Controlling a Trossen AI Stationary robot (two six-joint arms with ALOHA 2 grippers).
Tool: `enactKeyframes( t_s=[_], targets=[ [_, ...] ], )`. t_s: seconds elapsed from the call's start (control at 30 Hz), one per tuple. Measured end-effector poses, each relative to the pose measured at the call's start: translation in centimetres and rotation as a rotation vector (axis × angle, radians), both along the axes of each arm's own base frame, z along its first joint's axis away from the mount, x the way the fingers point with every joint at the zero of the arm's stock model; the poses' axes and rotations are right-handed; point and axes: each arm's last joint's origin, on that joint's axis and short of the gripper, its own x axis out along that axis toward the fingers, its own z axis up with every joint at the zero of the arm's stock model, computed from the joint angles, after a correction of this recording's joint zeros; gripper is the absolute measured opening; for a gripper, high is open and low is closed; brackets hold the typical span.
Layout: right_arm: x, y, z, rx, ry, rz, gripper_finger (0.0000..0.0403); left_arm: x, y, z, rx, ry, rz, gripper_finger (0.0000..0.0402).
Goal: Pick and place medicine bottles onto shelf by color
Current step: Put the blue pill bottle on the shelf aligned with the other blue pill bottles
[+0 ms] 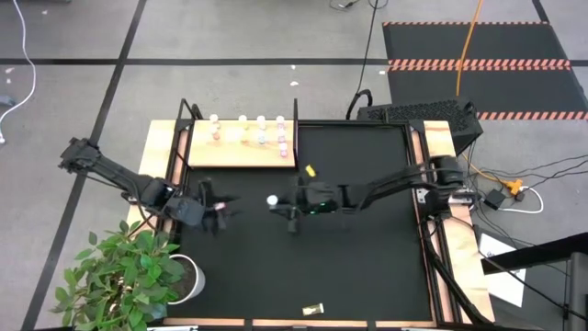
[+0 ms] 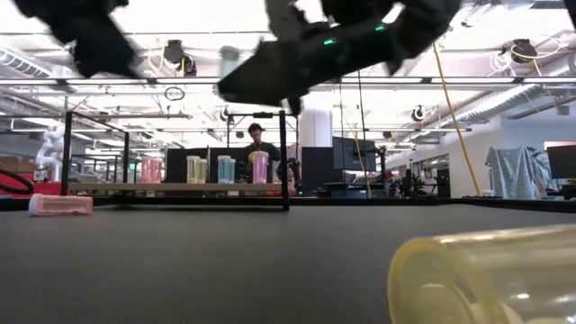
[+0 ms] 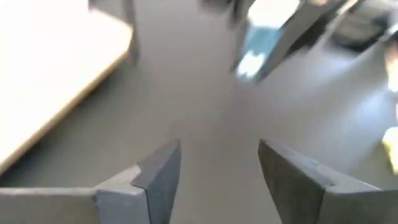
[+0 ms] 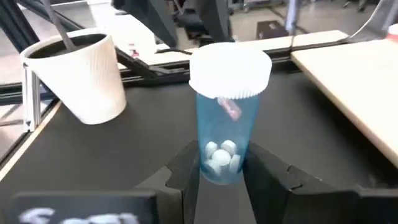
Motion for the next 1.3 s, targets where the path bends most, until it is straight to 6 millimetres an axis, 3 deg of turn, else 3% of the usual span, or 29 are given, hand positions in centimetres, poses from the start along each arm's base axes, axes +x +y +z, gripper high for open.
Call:
enactKeyframes(
  t_s=[0.1, 0.2, 0.3, 0.47, 0.6, 0.83, 1.3],
  targets=[
    [-1.6, -0.1, 0.8, -0.044, -0.003, -0.006, 0.0102, 2.7, -0.1, 1.0, 0.139, -0.157, -0.07, 0.0233],
    [-2.0, -0.1, 1.3, -0.071, 0.004, 0.002, 0.0107, 5.8, 0.1, 1.2, 0.246, -0.259, -0.105, 0.0247],
    [-2.0, -0.1, 1.5, -0.075, 0.05, 0.003, 0.0108, 8.6, 0.9, 1.3, 0.324, -0.243, -0.13, 0.0261],
    [-2.1, -0.1, 1.3, -0.049, 0.098, -0.014, 0.0107, 11.5, 2.2, 2.6, 0.391, -0.123, -0.192, 0.0268],
    [-2.1, -0.2, 1.3, -0.055, 0.104, -0.009, 0.0107, 12.6, 3.3, 3.8, 0.319, -0.054, -0.267, 0.0269],
    [-2.0, -0.8, 1.3, -0.064, 0.099, -0.018, 0.0108, 12.7, 5.0, 4.3, 0.18, -0.006, -0.301, 0.0269],
    [-2.0, -1.5, 1.7, -0.076, 0.084, -0.001, 0.0109, 13.5, 5.1, 3.2, 0.182, 0.032, -0.381, 0.0269]
  ],
)
